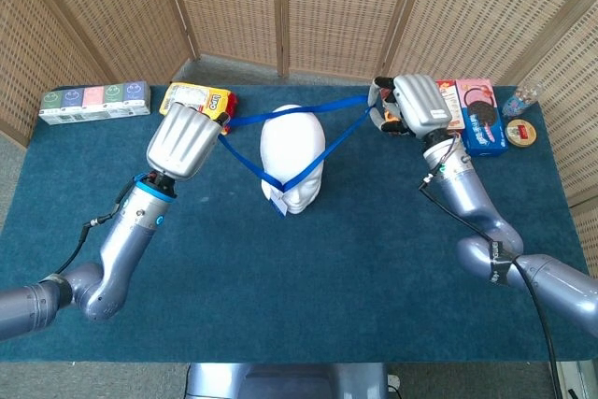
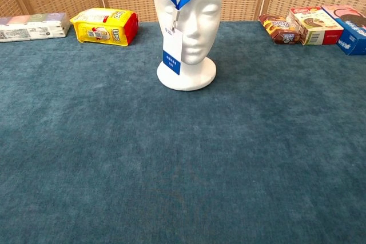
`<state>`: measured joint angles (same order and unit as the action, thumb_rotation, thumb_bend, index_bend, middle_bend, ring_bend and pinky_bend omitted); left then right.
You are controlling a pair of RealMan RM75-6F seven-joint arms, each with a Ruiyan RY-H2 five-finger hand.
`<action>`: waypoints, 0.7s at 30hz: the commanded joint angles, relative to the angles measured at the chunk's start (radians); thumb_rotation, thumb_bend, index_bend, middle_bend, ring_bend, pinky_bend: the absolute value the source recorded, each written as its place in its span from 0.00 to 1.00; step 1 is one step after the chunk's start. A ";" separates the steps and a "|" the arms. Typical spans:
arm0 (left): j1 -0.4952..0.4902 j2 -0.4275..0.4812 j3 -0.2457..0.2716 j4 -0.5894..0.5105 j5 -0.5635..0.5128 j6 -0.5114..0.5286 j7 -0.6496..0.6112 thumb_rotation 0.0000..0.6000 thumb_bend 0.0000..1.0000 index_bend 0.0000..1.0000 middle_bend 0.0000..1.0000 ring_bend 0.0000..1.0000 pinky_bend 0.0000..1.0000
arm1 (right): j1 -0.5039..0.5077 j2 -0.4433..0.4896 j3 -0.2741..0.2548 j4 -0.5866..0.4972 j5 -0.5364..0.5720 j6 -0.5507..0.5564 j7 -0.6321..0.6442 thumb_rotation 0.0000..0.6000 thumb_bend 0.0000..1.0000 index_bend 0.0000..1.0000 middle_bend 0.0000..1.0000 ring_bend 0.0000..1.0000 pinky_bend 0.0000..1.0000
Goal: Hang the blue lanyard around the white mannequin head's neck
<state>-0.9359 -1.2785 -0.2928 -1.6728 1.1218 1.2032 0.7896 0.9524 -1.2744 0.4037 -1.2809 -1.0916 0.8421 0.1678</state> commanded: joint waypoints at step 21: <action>-0.009 0.011 0.005 -0.032 -0.079 -0.025 0.040 1.00 0.38 0.67 1.00 1.00 1.00 | 0.006 0.000 0.003 -0.001 0.037 -0.036 -0.015 1.00 0.49 0.76 1.00 1.00 1.00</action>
<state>-0.9437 -1.2676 -0.2886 -1.7042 1.0447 1.1782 0.8282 0.9583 -1.2742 0.4060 -1.2830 -1.0548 0.8068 0.1535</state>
